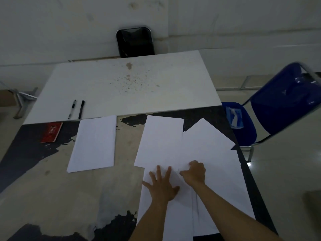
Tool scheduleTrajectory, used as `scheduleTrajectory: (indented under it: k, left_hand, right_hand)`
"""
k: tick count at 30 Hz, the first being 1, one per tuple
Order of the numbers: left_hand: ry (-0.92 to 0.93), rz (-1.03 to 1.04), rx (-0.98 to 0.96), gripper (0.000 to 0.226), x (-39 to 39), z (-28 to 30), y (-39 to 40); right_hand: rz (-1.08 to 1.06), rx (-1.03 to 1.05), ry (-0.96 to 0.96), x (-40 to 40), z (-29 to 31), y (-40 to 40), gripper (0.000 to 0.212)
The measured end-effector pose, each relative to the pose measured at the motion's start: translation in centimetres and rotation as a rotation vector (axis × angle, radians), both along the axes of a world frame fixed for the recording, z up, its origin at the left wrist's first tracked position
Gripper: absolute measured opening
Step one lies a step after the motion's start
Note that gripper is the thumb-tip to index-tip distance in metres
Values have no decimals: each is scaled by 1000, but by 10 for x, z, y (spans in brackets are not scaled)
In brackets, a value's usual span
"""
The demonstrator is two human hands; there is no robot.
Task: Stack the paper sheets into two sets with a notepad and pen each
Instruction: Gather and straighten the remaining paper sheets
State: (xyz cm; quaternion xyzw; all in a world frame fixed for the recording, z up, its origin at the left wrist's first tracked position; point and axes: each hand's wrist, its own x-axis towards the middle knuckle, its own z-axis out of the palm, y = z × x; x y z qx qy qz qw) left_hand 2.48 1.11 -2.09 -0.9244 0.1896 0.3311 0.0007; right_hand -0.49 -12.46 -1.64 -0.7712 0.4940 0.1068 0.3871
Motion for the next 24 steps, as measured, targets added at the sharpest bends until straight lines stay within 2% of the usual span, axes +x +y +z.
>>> scheduleTrajectory:
  k: [2,6,12,15,19,21,24]
  left_hand:
    - [-23,-33,-1,89,4,-2,4]
    - [-48,-127,3,84,6,-5,15]
    - [-104,-136,-149,87,8,-31,27]
    - [-86,-141,-192,84,6,-29,28]
    - [25,-58,-216,80,11,-26,30]
    - [1,-27,-257,75,20,-14,35]
    - [57,154,-389,78,46,-5,40]
  right_hand:
    - [-58,-14,-13,10,1,5,75]
    - [-74,-51,43,17,0,11,80]
    - [-214,37,-63,20,-5,13,92]
    - [-274,89,-99,27,-4,16,87]
    - [-264,110,-83,35,-10,11,78]
    - [-261,117,-88,35,-13,7,70]
    - [-249,176,-163,31,-15,1,56]
